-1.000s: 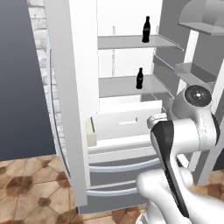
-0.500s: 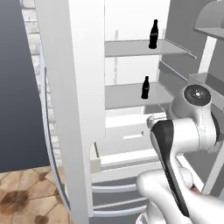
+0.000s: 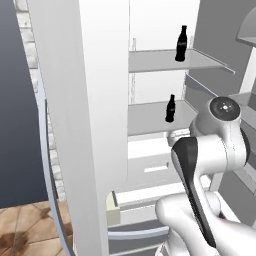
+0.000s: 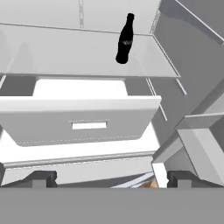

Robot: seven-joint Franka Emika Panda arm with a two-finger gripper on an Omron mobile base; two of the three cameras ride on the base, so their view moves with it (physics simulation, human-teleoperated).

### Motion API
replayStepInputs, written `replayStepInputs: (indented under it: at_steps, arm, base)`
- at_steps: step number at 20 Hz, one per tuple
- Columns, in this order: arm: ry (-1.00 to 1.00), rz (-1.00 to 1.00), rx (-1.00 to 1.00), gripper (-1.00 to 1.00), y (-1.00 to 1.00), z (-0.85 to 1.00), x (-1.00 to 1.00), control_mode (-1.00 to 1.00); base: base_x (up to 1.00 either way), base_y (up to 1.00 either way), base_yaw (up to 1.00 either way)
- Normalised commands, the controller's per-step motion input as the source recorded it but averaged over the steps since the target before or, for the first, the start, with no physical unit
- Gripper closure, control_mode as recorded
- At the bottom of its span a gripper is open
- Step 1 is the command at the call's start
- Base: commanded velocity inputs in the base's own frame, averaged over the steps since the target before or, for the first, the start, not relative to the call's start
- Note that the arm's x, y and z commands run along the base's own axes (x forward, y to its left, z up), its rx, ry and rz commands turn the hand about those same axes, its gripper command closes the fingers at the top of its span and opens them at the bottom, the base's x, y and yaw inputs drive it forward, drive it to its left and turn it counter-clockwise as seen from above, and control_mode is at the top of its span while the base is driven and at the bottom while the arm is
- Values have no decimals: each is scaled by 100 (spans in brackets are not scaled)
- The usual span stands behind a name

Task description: Open the fridge, grab two sodas, and place both sodas inside the bowl with ice on the dining counter.

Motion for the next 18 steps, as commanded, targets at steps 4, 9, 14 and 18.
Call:
replayStepInputs:
  at_steps: [4, 9, 14, 18]
  arm:
    - [0, 0, 0, -100, 0, 0, 0, 100]
    - [0, 0, 2, -100, -17, -26, 41, -100]
    - [-5, 0, 0, -100, -19, -66, 69, -100]
    - [-15, 0, 0, -100, -4, -22, 50, -100]
  base:
    - [59, 0, -6]
    - [25, -3, -1]
    - [0, 0, 0]
    - [0, 0, 0]
